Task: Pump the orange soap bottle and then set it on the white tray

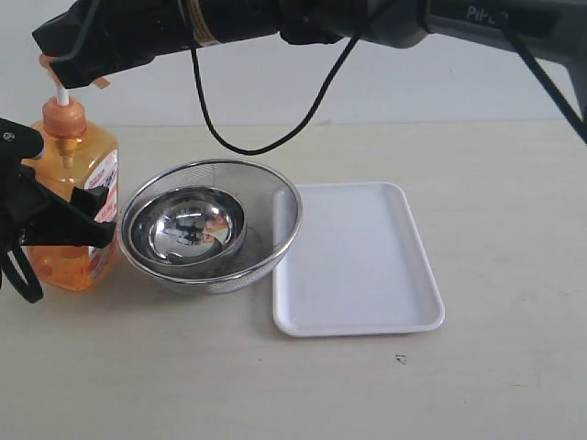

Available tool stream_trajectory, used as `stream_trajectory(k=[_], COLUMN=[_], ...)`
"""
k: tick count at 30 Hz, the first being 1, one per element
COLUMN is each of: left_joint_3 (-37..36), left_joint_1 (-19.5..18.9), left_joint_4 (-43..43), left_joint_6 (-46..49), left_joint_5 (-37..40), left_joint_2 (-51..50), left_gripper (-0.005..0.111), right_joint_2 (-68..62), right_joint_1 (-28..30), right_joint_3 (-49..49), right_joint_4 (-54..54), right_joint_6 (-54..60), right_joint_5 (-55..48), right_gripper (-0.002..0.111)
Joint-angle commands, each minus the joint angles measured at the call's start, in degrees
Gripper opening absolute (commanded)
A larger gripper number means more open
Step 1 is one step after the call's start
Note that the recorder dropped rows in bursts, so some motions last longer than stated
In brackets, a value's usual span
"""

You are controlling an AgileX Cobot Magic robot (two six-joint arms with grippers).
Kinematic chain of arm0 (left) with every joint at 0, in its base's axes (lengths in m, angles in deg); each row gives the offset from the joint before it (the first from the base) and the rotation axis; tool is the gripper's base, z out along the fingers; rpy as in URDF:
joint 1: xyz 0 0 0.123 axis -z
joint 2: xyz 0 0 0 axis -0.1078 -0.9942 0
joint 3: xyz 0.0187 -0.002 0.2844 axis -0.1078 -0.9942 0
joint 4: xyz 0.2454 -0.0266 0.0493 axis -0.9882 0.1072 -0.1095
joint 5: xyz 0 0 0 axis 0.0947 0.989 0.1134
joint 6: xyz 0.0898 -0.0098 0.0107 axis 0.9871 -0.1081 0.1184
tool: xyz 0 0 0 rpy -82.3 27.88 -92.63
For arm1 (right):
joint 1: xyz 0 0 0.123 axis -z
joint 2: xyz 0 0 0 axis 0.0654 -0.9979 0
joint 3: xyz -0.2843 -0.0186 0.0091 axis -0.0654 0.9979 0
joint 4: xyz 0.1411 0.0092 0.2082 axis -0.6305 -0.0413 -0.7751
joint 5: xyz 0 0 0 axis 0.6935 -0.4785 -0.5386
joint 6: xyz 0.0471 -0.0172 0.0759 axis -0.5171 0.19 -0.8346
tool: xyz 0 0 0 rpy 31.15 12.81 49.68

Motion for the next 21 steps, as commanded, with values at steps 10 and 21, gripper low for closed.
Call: stream_trajectory(k=[10,21], left_joint_3=[0.41,0.41], left_joint_1=[0.36,0.36], left_joint_4=[0.48,0.59], left_joint_6=[-0.09,0.01], left_joint_5=[-0.70,-0.70], left_joint_2=[0.15,0.15], left_gripper=[0.005,0.005], right_joint_2=[3.28,3.28], right_joint_1=[0.06,0.06], right_joint_3=[-0.53,4.62], right_joint_4=[0.15,0.15], right_joint_6=[-0.03,-1.04], right_joint_5=[0.15,0.79], right_gripper=[0.000,0.000])
